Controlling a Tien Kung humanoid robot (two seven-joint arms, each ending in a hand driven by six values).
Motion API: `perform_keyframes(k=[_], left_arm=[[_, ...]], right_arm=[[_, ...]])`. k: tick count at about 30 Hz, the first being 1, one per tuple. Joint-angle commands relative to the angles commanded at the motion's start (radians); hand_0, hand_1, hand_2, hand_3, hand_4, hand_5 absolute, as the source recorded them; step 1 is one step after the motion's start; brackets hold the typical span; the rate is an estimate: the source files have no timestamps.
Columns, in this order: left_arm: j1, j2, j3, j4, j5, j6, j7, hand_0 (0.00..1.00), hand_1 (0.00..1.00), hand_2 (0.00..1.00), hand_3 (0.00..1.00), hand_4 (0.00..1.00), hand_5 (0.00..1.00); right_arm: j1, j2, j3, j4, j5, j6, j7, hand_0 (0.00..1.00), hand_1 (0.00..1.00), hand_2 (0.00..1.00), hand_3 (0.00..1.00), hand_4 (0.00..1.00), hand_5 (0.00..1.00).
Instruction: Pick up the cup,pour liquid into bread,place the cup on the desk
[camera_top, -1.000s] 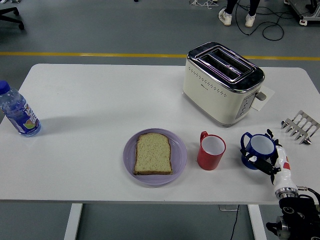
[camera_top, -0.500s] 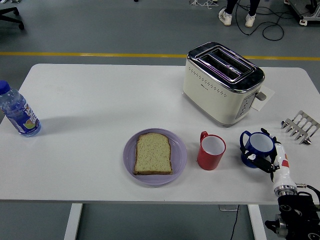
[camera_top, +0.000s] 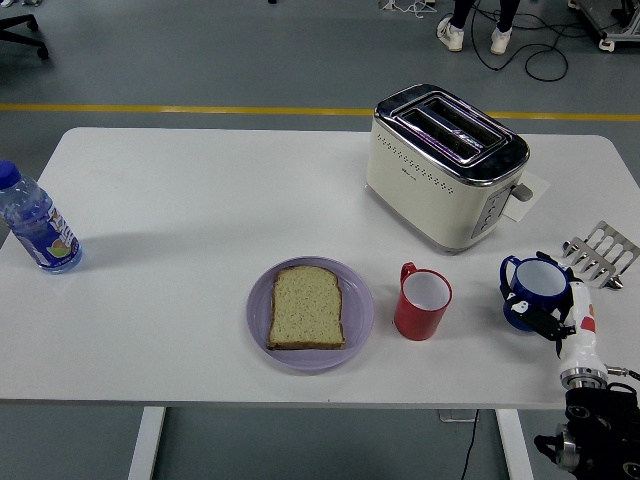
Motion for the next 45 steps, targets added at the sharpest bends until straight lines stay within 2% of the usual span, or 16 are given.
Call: perform_keyframes(k=[1, 6, 7, 12, 14, 19, 25, 27, 31, 32, 34, 36, 38, 41, 45], left_arm=[[0.000, 0.000, 0.000, 0.000, 0.000, 0.000, 0.000, 0.633, 0.643, 0.652, 0.505, 0.241, 0.855], [0.005, 0.000, 0.004, 0.000, -0.001, 0.000, 0.000, 0.633, 0.643, 0.652, 0.505, 0.241, 0.855], [0.006, -0.001, 0.005, 0.000, -0.001, 0.000, 0.000, 0.633, 0.641, 0.651, 0.505, 0.241, 0.855], [0.009, 0.000, 0.006, 0.000, 0.000, 0.000, 0.000, 0.633, 0.641, 0.651, 0.505, 0.241, 0.855], [0.009, 0.000, 0.007, 0.000, 0.000, 0.000, 0.000, 0.632, 0.641, 0.652, 0.505, 0.241, 0.855], [0.006, 0.002, 0.003, 0.000, 0.002, 0.000, 0.000, 0.633, 0.641, 0.653, 0.505, 0.241, 0.855], [0.004, 0.003, -0.002, -0.001, 0.004, 0.000, 0.000, 0.633, 0.641, 0.653, 0.505, 0.241, 0.855], [0.004, 0.003, -0.003, -0.001, 0.005, 0.000, 0.000, 0.633, 0.642, 0.653, 0.505, 0.241, 0.855], [0.003, 0.004, -0.005, -0.001, 0.005, 0.000, 0.000, 0.633, 0.642, 0.653, 0.505, 0.241, 0.855], [0.003, 0.004, -0.005, -0.001, 0.006, 0.000, 0.000, 0.633, 0.641, 0.653, 0.505, 0.241, 0.854], [0.003, 0.004, -0.006, -0.001, 0.005, 0.000, 0.000, 0.633, 0.641, 0.653, 0.505, 0.241, 0.854], [0.003, 0.004, -0.006, -0.001, 0.005, 0.000, 0.000, 0.633, 0.641, 0.653, 0.505, 0.241, 0.854], [0.003, 0.004, -0.008, -0.001, 0.005, 0.000, 0.000, 0.633, 0.642, 0.652, 0.505, 0.241, 0.854], [0.001, 0.004, -0.008, -0.001, 0.005, 0.000, 0.000, 0.633, 0.642, 0.652, 0.505, 0.241, 0.854], [0.001, 0.004, -0.009, -0.001, 0.004, 0.001, 0.000, 0.633, 0.642, 0.652, 0.505, 0.241, 0.854]], right_arm=[[0.000, 0.000, 0.001, 0.001, 0.000, -0.001, 0.000, 0.490, 0.502, 0.567, 0.559, 0.791, 0.023], [-0.016, -0.011, 0.041, 0.045, -0.011, -0.015, -0.008, 0.490, 0.502, 0.567, 0.559, 0.791, 0.023], [-0.019, -0.013, 0.047, 0.054, -0.015, -0.017, -0.011, 0.404, 0.440, 0.559, 0.541, 0.738, 0.002], [-0.034, -0.027, 0.089, 0.128, -0.046, -0.023, -0.046, 0.404, 0.440, 0.559, 0.541, 0.738, 0.002], [-0.040, -0.033, 0.108, 0.171, -0.065, -0.030, -0.069, 0.387, 0.432, 0.559, 0.542, 0.704, 0.002], [-0.050, -0.046, 0.147, 0.281, -0.115, -0.048, -0.139, 0.374, 0.416, 0.549, 0.541, 0.708, 0.002], [-0.048, -0.059, 0.166, 0.412, -0.180, -0.090, -0.250, 0.374, 0.416, 0.549, 0.541, 0.708, 0.002], [-0.045, -0.064, 0.165, 0.455, -0.211, -0.100, -0.302, 0.367, 0.390, 0.545, 0.544, 0.679, 0.002], [-0.034, -0.073, 0.155, 0.535, -0.312, -0.117, -0.446, 0.367, 0.390, 0.545, 0.544, 0.679, 0.002], [-0.031, -0.074, 0.153, 0.554, -0.334, -0.120, -0.487, 0.339, 0.357, 0.532, 0.538, 0.727, 0.002], [-0.022, -0.078, 0.145, 0.590, -0.374, -0.123, -0.550, 0.339, 0.357, 0.532, 0.538, 0.727, 0.002], [-0.008, -0.084, 0.134, 0.620, -0.406, -0.111, -0.599, 0.339, 0.357, 0.532, 0.538, 0.727, 0.002], [0.012, -0.094, 0.121, 0.637, -0.431, -0.095, -0.617, 0.325, 0.349, 0.522, 0.532, 0.729, 0.002], [0.066, -0.129, 0.081, 0.662, -0.503, -0.035, -0.683, 0.325, 0.349, 0.522, 0.532, 0.729, 0.002], [0.114, -0.152, 0.045, 0.683, -0.569, 0.009, -0.742, 0.318, 0.350, 0.521, 0.530, 0.726, 0.002]])
